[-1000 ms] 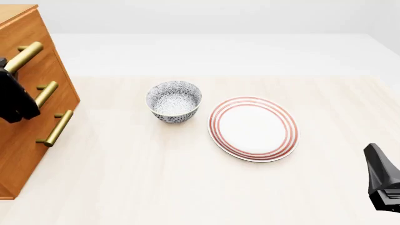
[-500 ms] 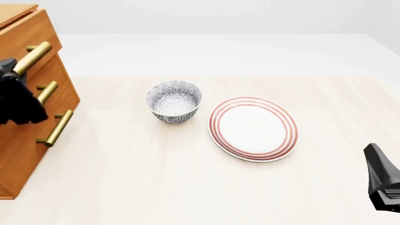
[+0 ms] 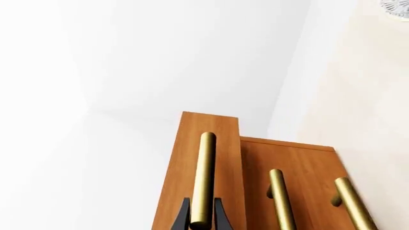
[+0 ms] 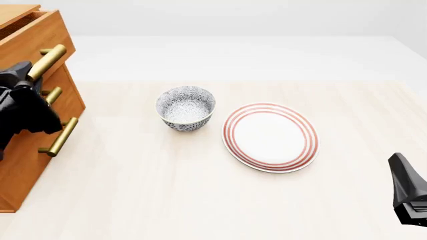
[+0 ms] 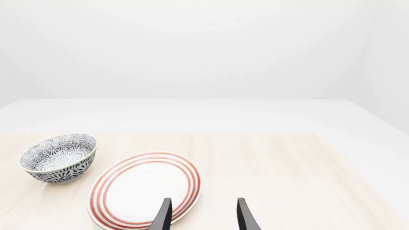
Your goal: Open the top drawer of the cabinet.
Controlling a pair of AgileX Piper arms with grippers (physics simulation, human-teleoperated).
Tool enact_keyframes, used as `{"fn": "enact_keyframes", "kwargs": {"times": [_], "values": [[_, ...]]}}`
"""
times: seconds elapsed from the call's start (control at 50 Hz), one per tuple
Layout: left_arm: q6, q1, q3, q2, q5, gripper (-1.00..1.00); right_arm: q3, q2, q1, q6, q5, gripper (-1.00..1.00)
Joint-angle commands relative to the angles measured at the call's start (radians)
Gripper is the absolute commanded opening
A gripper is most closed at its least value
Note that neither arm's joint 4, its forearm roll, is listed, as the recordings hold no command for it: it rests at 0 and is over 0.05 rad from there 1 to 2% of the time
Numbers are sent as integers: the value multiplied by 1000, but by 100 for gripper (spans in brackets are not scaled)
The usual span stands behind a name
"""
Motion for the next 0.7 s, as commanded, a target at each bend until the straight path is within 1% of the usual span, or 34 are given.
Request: {"fn": "enact_keyframes", "kwargs": {"times": [0.02,0.18,0.34,0.7], "values": [[-2,-72,-7,55,24,-100,0,0,0,0,0,100],[21,-115,11,76,-10,-100,0,0,0,0,0,100],[36,-141,7,78,-7,-100,0,0,0,0,0,100],[58,-162,38,-20,41,-100,0,0,0,0,0,100]]}}
